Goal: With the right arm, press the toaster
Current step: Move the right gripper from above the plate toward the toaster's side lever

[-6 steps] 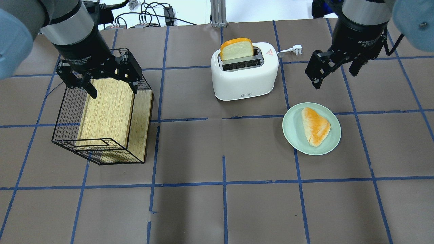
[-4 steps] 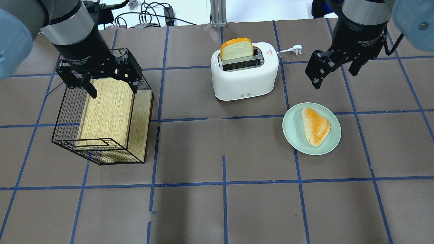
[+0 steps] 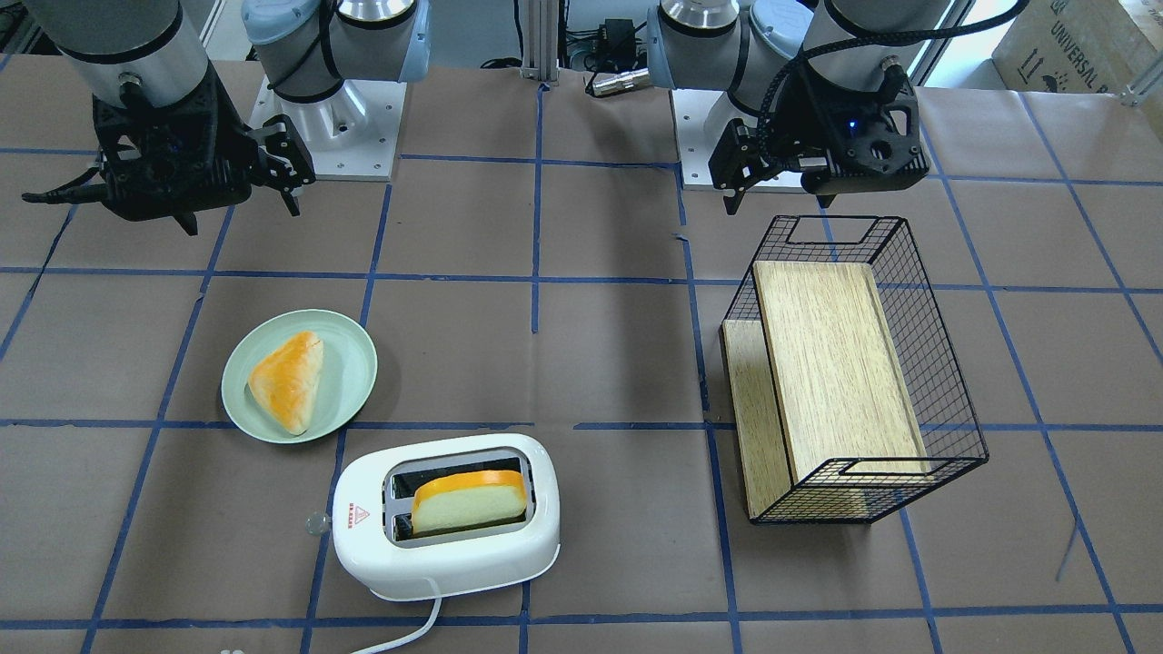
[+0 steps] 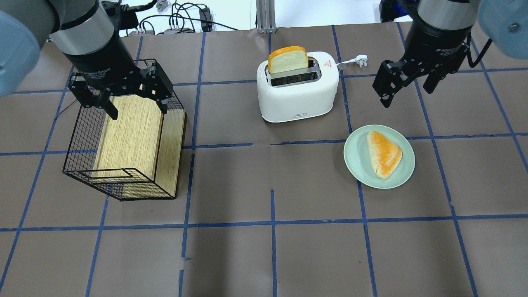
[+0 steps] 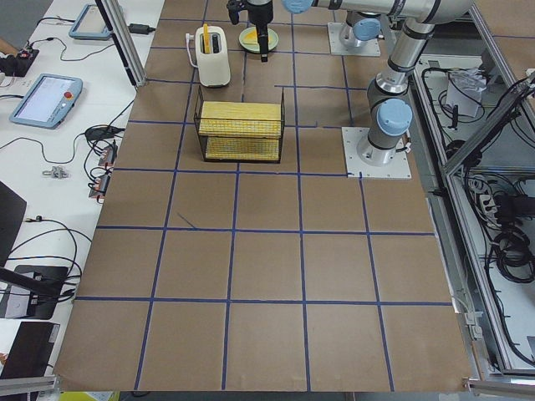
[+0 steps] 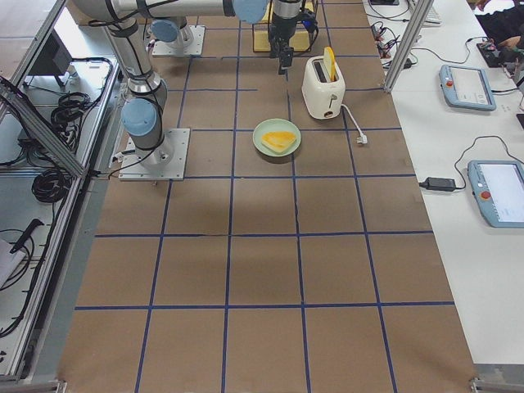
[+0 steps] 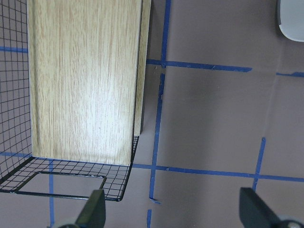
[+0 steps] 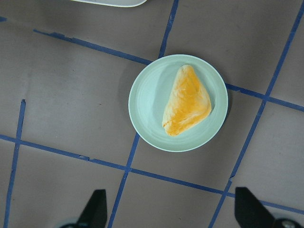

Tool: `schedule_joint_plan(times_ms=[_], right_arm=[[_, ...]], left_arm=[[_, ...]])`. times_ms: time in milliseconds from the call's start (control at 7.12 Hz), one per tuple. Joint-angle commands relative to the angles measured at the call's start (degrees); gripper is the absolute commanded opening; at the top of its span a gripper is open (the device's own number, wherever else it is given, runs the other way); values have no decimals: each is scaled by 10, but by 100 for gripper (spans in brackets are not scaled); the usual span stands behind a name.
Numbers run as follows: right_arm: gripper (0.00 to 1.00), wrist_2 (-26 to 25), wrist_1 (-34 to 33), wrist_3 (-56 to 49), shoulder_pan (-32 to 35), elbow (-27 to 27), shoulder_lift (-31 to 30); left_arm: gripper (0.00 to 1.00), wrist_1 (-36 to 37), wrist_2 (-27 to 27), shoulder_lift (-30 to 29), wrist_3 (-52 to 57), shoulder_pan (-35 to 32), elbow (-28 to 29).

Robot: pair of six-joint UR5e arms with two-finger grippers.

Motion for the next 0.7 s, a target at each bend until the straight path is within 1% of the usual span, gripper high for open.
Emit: schedule_joint_plan(times_ms=[0, 140, 281, 561], right_arm=[[12, 34, -10, -47, -43, -14, 19], [5, 92, -9, -58, -72, -22, 25], [4, 142, -9, -68, -90, -37, 40], [5, 215, -5, -69, -92, -91, 100]], left_arm=[[100, 0, 0, 0, 0, 0, 0], [100, 1, 0, 0, 0, 0, 0], [100, 0, 0, 0, 0, 0, 0], [100, 0, 0, 0, 0, 0, 0]])
